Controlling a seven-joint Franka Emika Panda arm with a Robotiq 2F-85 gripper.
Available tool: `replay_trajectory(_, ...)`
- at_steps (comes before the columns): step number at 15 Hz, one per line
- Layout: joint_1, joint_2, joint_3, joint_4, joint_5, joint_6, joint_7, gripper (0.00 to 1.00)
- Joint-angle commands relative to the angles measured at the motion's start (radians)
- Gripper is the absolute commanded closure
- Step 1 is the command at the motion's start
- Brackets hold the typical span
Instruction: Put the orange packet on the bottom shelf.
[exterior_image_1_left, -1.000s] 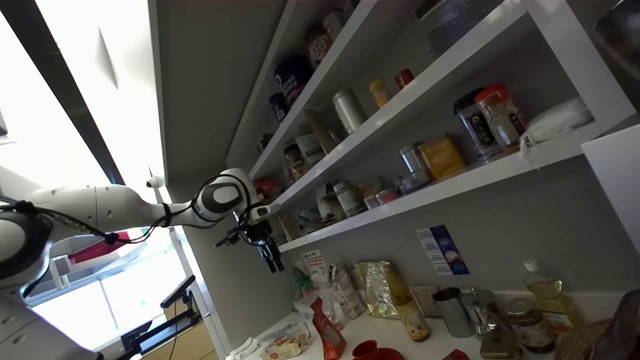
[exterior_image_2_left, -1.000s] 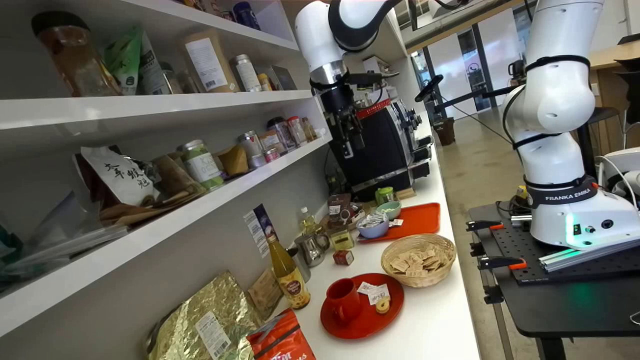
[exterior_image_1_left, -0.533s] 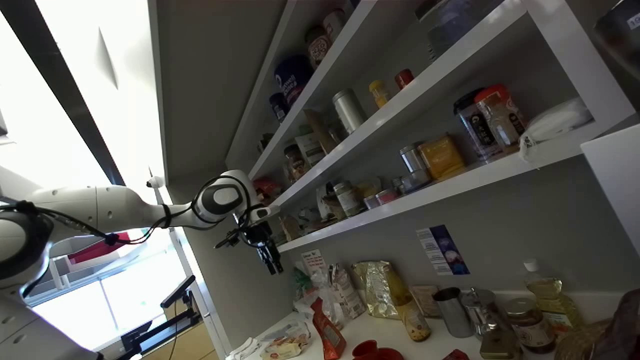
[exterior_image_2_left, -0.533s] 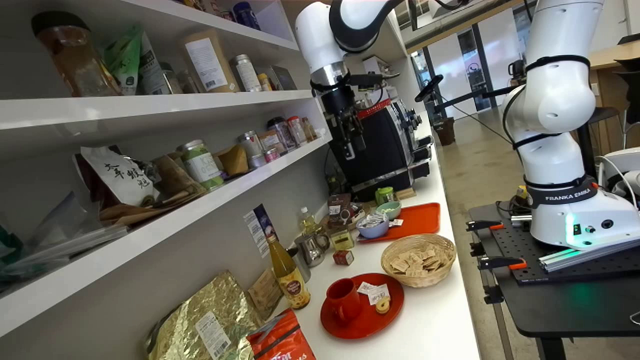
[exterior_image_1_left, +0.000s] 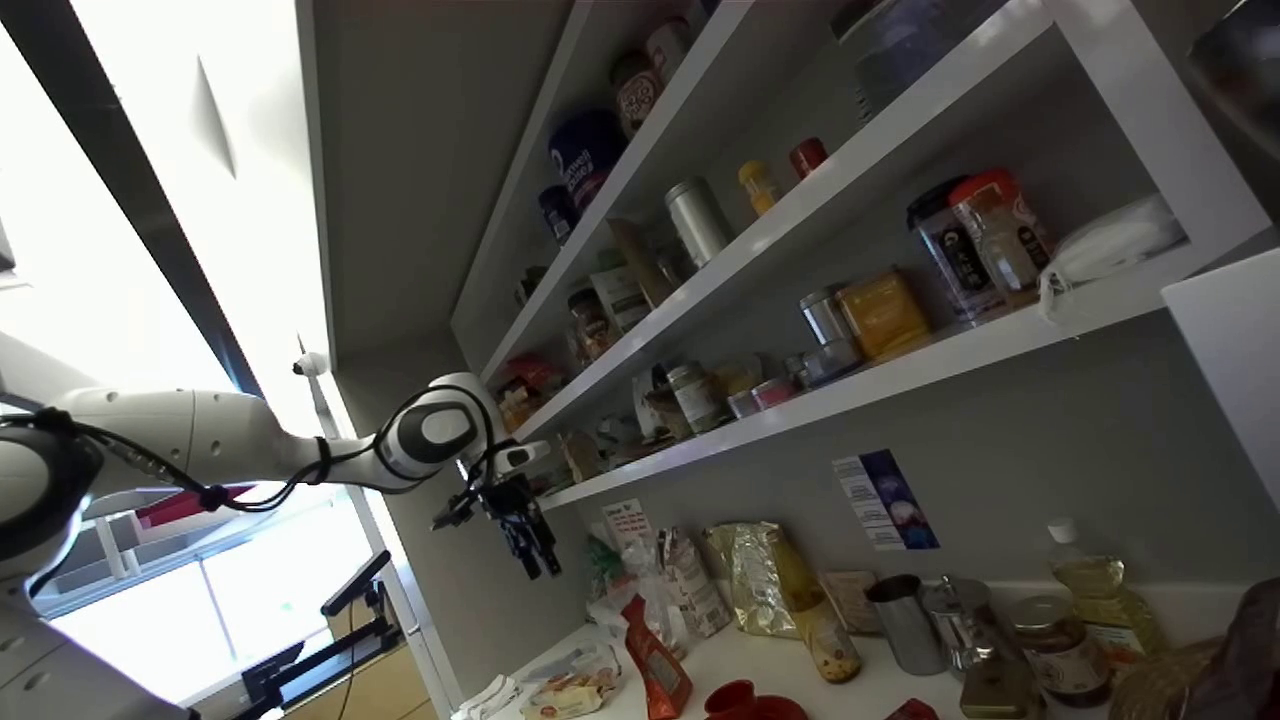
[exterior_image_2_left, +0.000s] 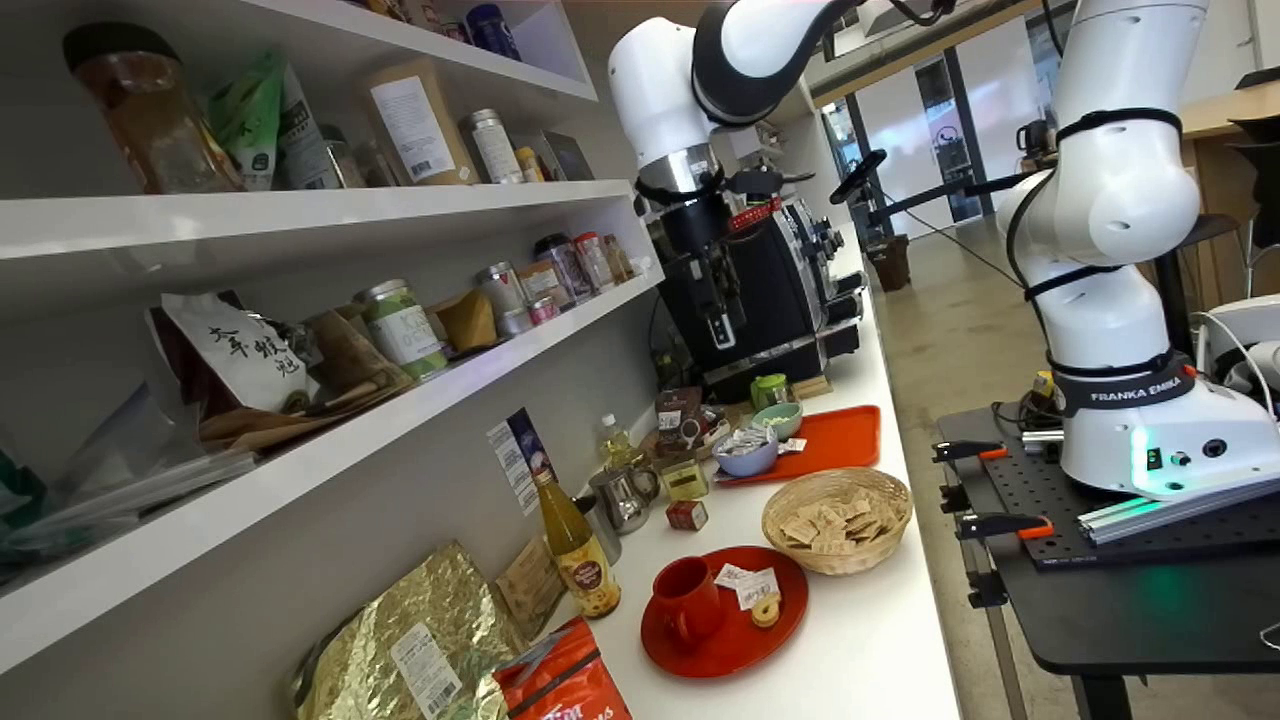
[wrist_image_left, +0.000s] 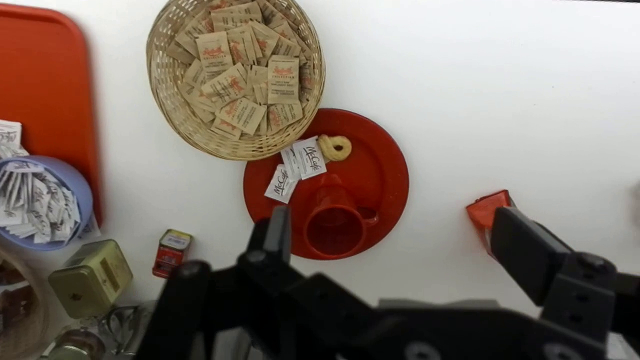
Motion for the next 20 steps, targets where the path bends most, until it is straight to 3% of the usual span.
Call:
replay_trajectory(1,0.042,-0.037,0.012,-0.09,0.034,0.118,-0.056,0.0)
replay_trajectory(10,0.119,0.11,0.088,-0.11,0.059,0.354,-0.052,0.0)
replay_trajectory(20,0.126,0.556,0.113,0.007,-0.063,0.752,0.069,0.0)
